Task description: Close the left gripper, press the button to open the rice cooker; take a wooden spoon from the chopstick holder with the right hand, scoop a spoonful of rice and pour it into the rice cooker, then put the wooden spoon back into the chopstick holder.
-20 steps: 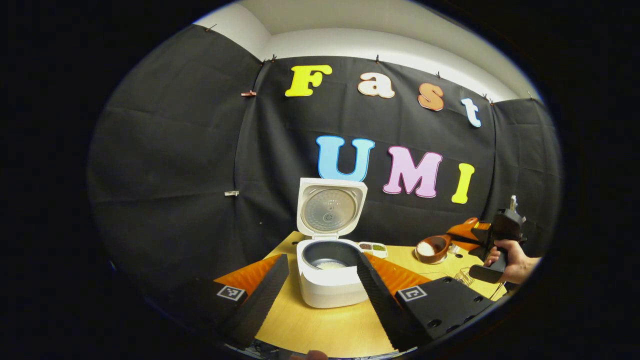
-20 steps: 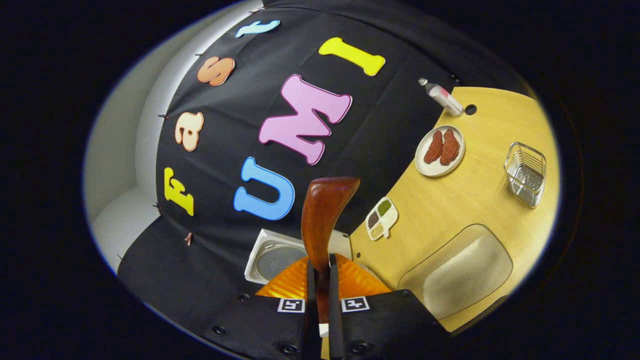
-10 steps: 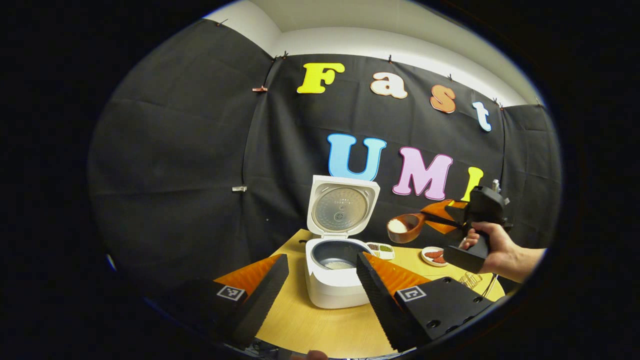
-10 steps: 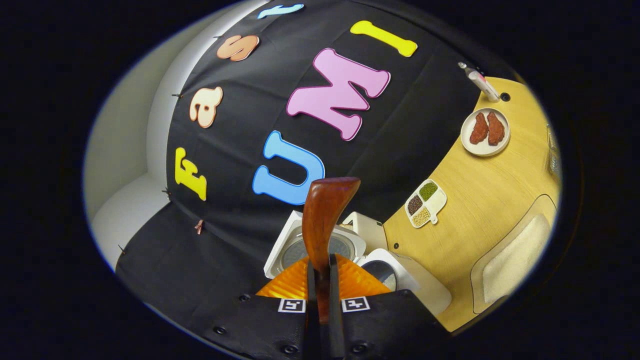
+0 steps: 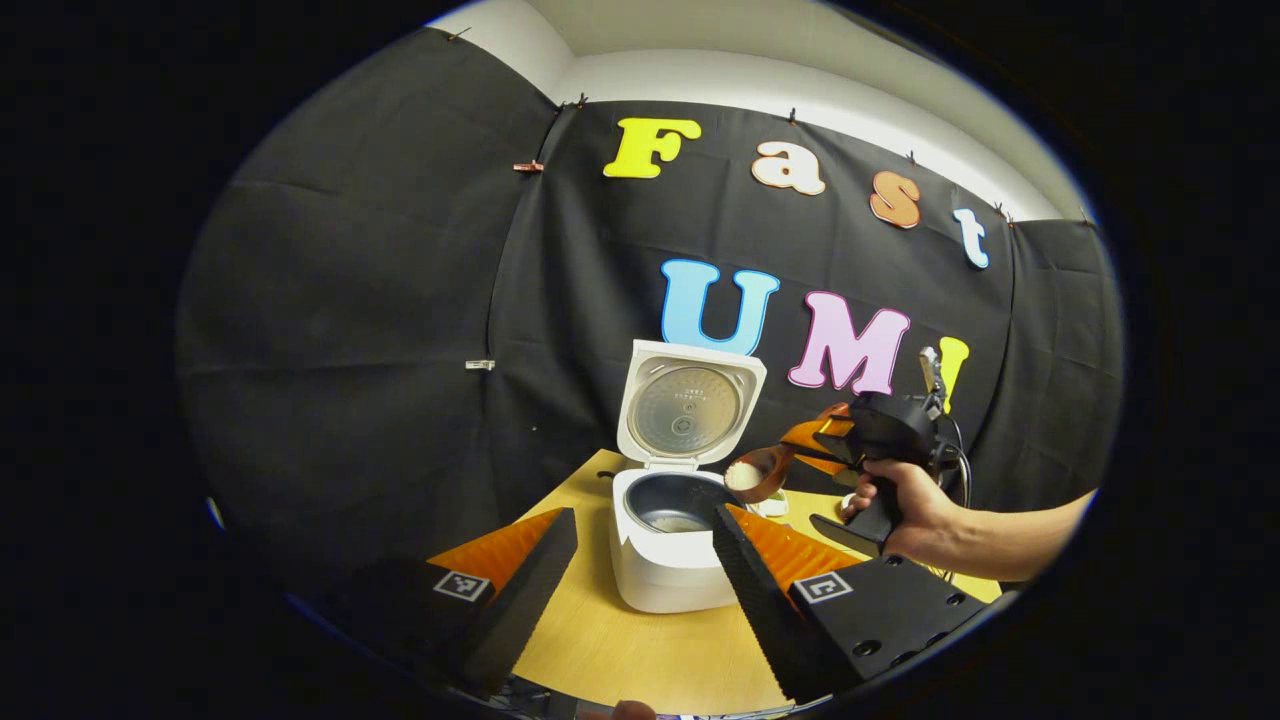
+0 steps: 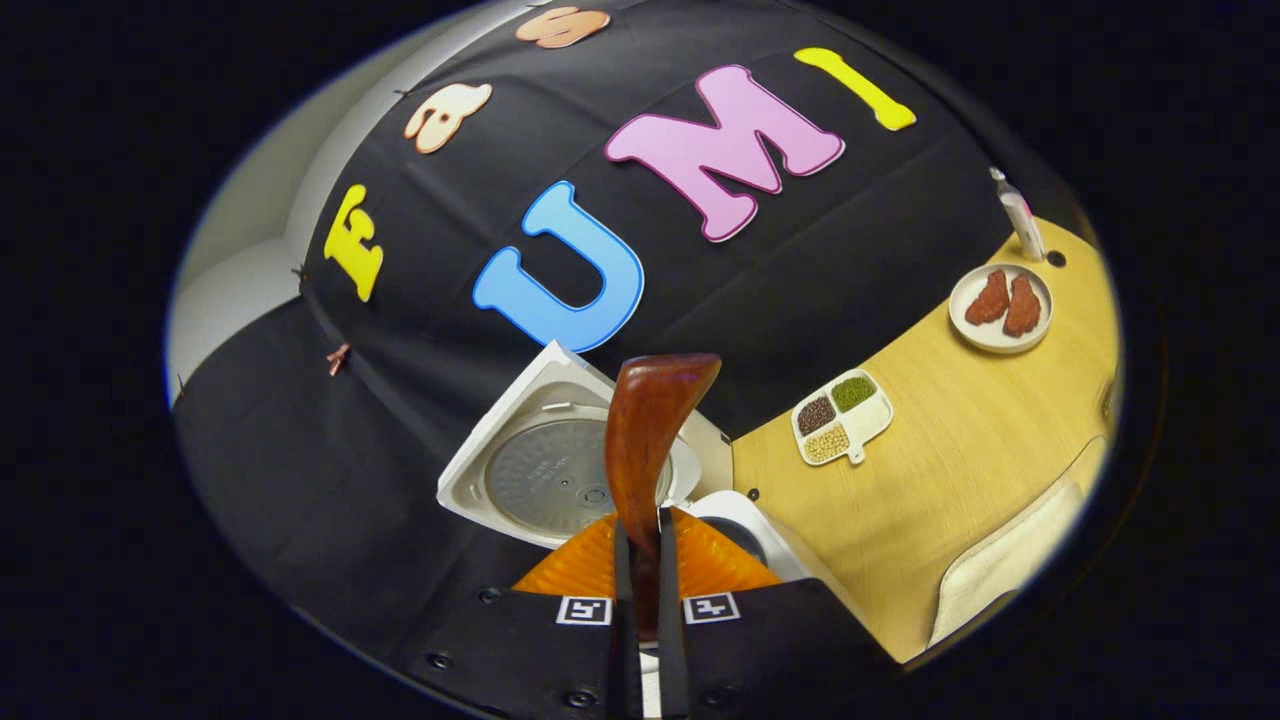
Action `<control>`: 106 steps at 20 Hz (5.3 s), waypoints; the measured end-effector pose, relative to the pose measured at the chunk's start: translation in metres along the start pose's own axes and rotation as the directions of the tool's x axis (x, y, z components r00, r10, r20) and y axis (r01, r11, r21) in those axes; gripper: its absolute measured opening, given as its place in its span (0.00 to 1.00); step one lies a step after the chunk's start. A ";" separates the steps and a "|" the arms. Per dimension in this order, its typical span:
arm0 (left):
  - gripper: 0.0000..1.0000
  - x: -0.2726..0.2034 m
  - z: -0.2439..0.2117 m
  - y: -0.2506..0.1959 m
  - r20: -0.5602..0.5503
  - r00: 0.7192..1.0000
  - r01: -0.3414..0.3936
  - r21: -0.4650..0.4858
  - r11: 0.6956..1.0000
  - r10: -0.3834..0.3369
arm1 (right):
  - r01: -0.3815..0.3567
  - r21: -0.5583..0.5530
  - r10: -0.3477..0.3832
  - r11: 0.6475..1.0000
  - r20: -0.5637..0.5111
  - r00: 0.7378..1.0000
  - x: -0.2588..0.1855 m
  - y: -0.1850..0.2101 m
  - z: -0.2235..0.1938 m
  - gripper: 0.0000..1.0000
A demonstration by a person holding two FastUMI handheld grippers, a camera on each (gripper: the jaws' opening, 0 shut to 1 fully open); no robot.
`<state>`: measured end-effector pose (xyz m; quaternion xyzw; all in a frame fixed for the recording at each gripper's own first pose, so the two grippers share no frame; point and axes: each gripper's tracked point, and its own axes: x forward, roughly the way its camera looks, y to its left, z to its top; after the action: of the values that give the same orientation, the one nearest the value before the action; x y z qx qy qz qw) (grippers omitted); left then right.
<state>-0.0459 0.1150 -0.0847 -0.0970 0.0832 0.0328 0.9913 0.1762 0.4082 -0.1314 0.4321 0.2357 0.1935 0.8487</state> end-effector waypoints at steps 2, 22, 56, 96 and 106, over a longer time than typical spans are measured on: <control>0.95 -0.003 -0.004 0.004 -0.003 1.000 -0.005 -0.001 1.000 0.005 | 0.003 -0.059 -0.004 0.998 -0.005 1.000 0.011 0.006 -0.004 0.11; 0.95 -0.034 -0.018 0.030 -0.016 0.999 -0.049 -0.037 0.998 0.049 | -0.113 -0.767 0.069 0.631 -0.090 0.994 0.049 0.072 -0.061 0.11; 0.95 -0.043 -0.020 0.006 -0.001 1.000 -0.027 -0.009 1.000 0.027 | -0.198 -0.800 0.237 0.566 -0.072 0.969 -0.017 0.126 -0.022 0.11; 0.95 -0.049 -0.009 -0.103 -0.031 0.998 0.050 0.074 0.996 -0.047 | 0.364 -0.335 -0.289 0.869 0.255 0.923 -0.273 -0.348 0.197 0.11; 0.95 -0.053 -0.012 -0.104 -0.045 0.999 -0.009 0.073 0.997 0.012 | 0.367 -0.394 -0.337 0.843 0.145 0.930 -0.218 -0.406 0.149 0.11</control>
<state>-0.0915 0.0081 -0.0681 -0.0612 0.1070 0.0326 0.9918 0.1342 -0.0279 -0.3386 0.1980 0.2343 0.0649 0.9496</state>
